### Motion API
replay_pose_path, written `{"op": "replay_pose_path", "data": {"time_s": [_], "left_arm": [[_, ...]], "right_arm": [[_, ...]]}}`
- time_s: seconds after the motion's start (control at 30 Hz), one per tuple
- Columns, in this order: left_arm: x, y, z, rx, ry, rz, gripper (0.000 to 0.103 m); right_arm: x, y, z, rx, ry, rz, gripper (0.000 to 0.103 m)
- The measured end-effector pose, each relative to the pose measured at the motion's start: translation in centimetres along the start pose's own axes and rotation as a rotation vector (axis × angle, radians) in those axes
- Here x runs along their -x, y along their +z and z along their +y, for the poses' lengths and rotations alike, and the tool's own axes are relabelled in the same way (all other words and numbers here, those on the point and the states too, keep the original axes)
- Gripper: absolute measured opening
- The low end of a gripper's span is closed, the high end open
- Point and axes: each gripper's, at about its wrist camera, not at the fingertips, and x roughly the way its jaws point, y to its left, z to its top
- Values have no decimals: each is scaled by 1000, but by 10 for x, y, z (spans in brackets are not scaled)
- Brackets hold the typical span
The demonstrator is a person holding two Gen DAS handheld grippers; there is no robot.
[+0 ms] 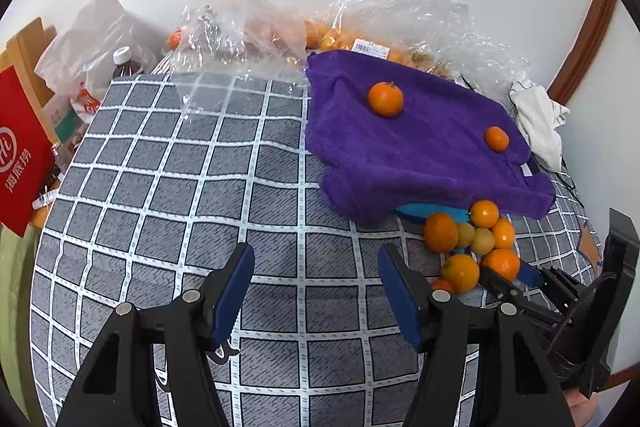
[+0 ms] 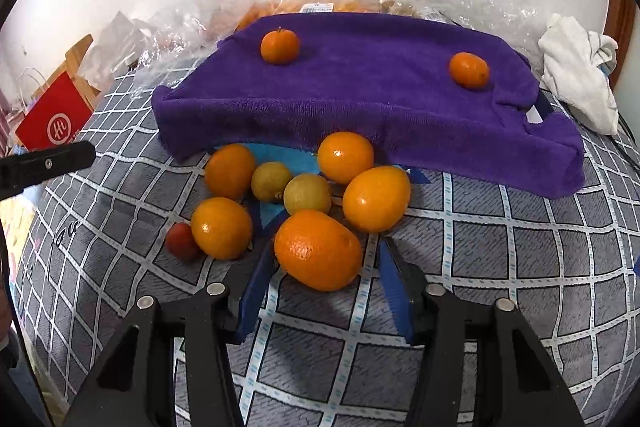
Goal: Organize fruits
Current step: 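Grasp a large orange from the pile with the right gripper, then grasp the small red fruit from the pile with the left gripper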
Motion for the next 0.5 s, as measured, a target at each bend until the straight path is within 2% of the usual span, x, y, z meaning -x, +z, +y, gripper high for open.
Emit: {"op": "replay_pose_path", "data": {"time_s": [0.27,0.5], "left_arm": [[-8,-6,-12,-8,-67,25,62],[-20,-20,-55,-98,-146,65,62]], "right_arm": [[23,-6,-5,22,8,-34,39],[51,-14,-33,0,-37,-67,39]]}}
